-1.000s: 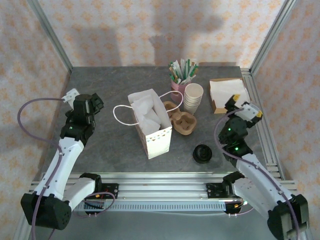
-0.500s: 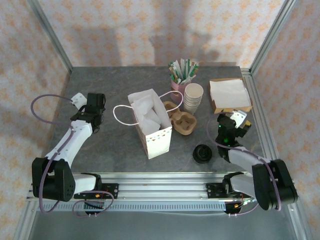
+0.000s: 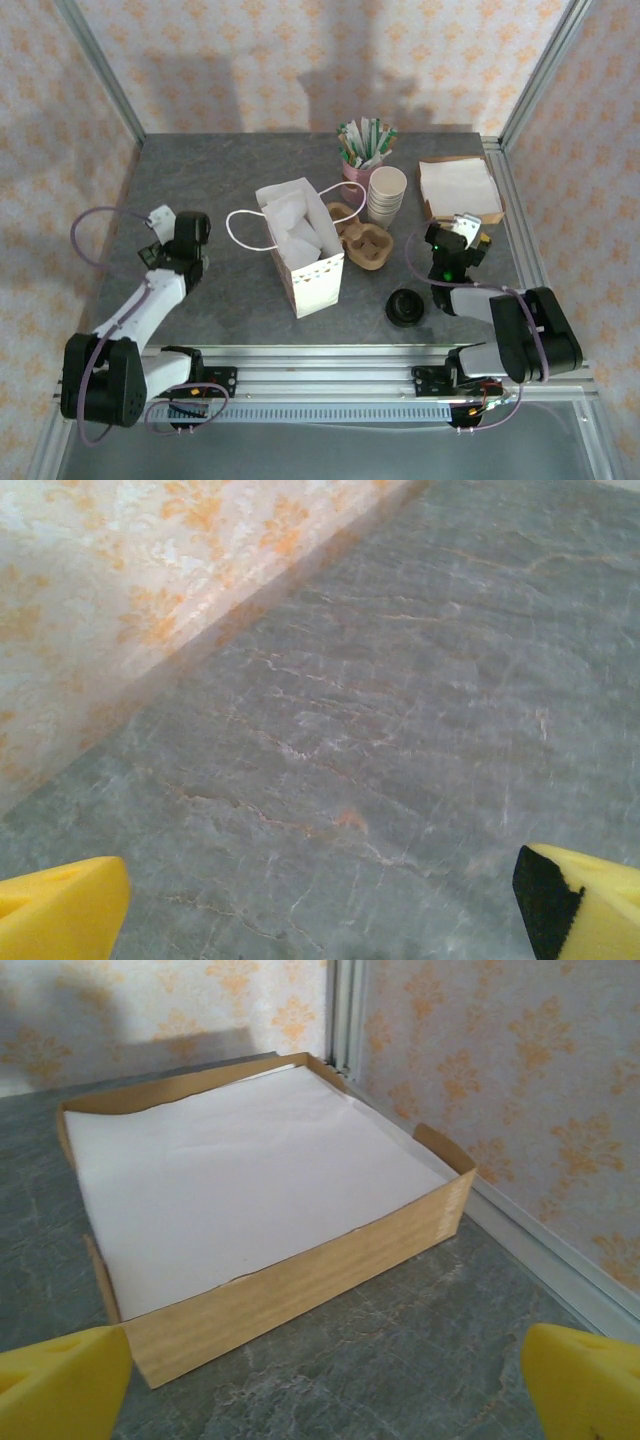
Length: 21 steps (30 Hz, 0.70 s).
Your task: Pack the takeout coffee
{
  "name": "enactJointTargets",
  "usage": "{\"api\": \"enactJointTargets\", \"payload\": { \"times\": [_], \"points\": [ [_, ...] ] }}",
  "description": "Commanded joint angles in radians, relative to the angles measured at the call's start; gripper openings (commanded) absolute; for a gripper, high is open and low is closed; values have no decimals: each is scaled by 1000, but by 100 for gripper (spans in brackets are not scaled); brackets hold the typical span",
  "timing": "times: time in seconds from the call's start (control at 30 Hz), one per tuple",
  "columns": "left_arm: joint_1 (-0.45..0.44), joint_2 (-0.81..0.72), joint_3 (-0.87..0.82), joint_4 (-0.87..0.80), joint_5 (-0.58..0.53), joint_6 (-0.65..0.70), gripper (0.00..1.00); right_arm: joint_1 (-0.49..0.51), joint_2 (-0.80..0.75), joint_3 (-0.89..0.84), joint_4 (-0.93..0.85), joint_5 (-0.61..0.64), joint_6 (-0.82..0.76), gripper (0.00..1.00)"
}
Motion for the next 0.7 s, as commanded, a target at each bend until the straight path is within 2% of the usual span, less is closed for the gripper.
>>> {"api": "enactJointTargets", "payload": {
  "times": [0.0,0.03,0.1,0.13,0.17,0.27,0.33,0.47,0.6,0.67],
  "points": [
    [3,-37,-108,312,45,177,100,-9,10,24,42,-60,-40,99],
    [3,-35,-131,338,41,188,100,-10,21,17,61,-79,-51,99],
    [4,-14,-173,417,20,191,100,-25,113,-20,226,-108,-58,99],
    [3,1,-194,464,27,204,100,-34,189,-37,365,-111,-70,97],
    [3,16,-210,512,44,225,100,-37,210,-56,404,-118,-57,100],
    [1,30,-211,546,96,258,100,-43,235,-27,366,-112,-52,100],
    [0,40,-238,636,124,273,100,-47,210,19,237,-99,-32,100],
    [1,103,-210,682,233,320,100,-50,215,24,241,-100,-29,100],
    [-6,194,-208,811,229,324,100,-49,218,23,247,-99,-31,100],
    [-5,297,-193,894,251,343,100,-49,218,22,248,-99,-32,100]
  ]
}}
